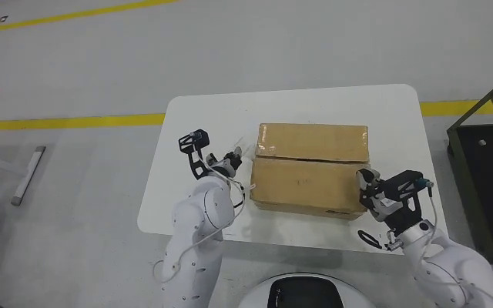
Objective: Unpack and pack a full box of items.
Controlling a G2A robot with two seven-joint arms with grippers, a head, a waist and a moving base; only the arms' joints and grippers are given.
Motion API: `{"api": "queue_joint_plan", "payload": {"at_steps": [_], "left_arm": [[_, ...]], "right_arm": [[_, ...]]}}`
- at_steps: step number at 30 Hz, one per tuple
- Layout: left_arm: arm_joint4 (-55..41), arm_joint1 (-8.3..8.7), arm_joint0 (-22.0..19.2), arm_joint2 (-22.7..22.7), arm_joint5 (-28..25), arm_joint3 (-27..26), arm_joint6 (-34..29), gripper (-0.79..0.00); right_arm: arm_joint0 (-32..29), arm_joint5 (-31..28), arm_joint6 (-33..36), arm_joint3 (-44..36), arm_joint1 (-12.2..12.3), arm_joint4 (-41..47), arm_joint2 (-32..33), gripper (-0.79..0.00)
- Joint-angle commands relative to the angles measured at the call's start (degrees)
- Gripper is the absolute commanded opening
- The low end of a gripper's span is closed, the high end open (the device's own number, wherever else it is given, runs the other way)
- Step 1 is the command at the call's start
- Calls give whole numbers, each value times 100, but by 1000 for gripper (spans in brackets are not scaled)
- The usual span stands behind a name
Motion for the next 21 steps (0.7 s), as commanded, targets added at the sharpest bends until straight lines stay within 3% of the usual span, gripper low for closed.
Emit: {"api": "queue_joint_plan", "payload": {"at_steps": [1,9,15,21], "left_arm": [[25,-1,2,-23,3,-23,46,0],[287,6,69,-182,181,-100,27,0],[-286,-36,66,-312,393,-147,-87,0],[-224,-24,20,-407,313,-54,-71,0]], "right_arm": [[-12,3,-16,-17,1,27,18,-785],[-68,22,-52,-37,7,152,154,-785],[-55,-34,-62,83,4,358,132,-785],[39,-76,167,190,10,305,14,-785]]}}
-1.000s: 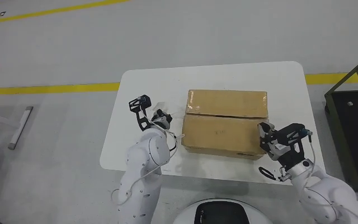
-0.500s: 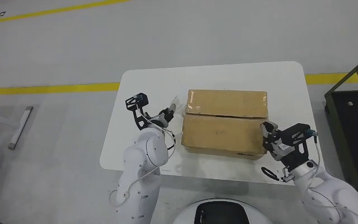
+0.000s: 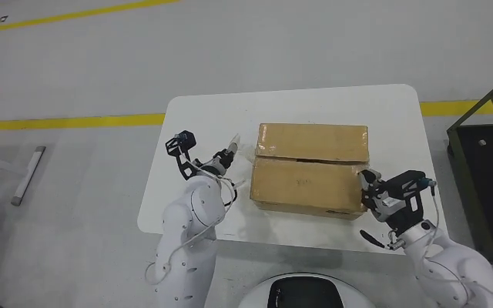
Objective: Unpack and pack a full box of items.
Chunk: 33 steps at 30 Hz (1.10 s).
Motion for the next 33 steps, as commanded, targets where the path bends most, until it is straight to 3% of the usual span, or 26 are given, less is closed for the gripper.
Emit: {"api": "queue_joint_plan", "payload": {"at_steps": [1,12,17,24,30,33], "left_arm": [[17,7,-43,-70,4,33,-75,0],[43,24,-196,-239,-96,35,-117,0],[327,39,-176,-31,-437,-114,-168,0],[605,41,-166,699,-1474,-312,-188,0],[846,48,-353,1449,-2893,21,-391,0],[751,29,-512,1654,-3249,159,-521,0]], "right_arm": [[23,-3,103,23,4,-32,-24,-785],[98,74,183,18,12,-120,-56,-785],[39,170,-62,-160,12,-2,129,-785],[-127,300,-274,-328,30,-13,672,-785],[-303,387,-318,-246,41,-100,1049,-785],[-379,405,-327,-209,39,-74,1127,-785]]}}
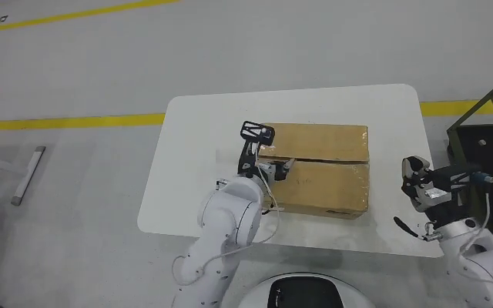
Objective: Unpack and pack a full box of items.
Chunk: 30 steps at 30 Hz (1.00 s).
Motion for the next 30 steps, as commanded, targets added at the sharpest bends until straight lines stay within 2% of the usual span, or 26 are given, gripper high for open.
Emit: {"api": "queue_joint_plan", "payload": {"at_steps": [1,9,18,30], "left_arm": [[-16,-15,-132,139,-221,107,-26,0],[310,-57,-509,585,-849,544,180,0],[1006,-68,-805,919,-1537,1053,510,0],[1450,-154,-1119,1071,-1487,1765,790,0]], "right_arm": [[-44,-2,-14,19,-2,16,33,-785],[-179,154,25,199,-19,-115,-28,-785],[-136,280,93,216,-49,-273,-423,-785],[-134,318,87,116,-64,-337,-503,-785]]}}
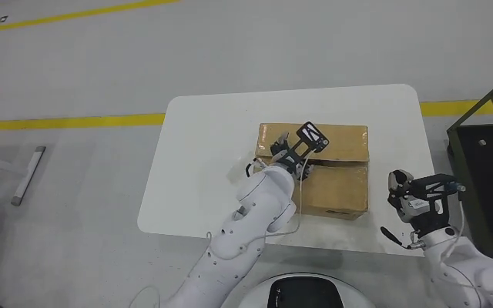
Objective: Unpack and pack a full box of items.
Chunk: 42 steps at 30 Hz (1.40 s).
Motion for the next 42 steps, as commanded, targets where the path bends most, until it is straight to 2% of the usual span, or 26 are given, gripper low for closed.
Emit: {"api": "queue_joint_plan", "payload": {"at_steps": [1,6,7,8,9,10,24,34,36,37,42], "left_arm": [[48,-16,-57,-5,37,104,66,0],[197,-51,-184,22,27,311,285,0],[279,-51,-202,30,2,334,360,-37],[305,-52,-195,19,19,353,419,-449],[320,-55,-192,8,21,352,467,-597],[343,-56,-184,-6,33,346,512,-785],[526,-39,112,-190,-134,99,728,-785],[612,4,442,-378,-390,-659,442,-785],[674,14,508,-411,-400,-763,431,-314],[689,13,521,-423,-383,-787,429,0],[776,-51,229,-374,-132,-520,590,0]], "right_arm": [[0,-4,-4,3,-2,9,1,-785],[14,3,8,1,-6,34,10,-785],[21,9,8,1,-7,29,15,-785],[26,10,6,0,-8,36,17,-785],[31,19,9,3,-9,42,23,-785],[35,18,13,6,-9,44,27,-785],[83,14,61,28,-17,108,85,-785],[48,-26,84,-80,-20,184,172,-785],[25,-35,76,-107,-21,211,198,-785],[15,-38,66,-116,-22,220,208,-785],[-22,-37,32,-196,-26,269,254,-785]]}}
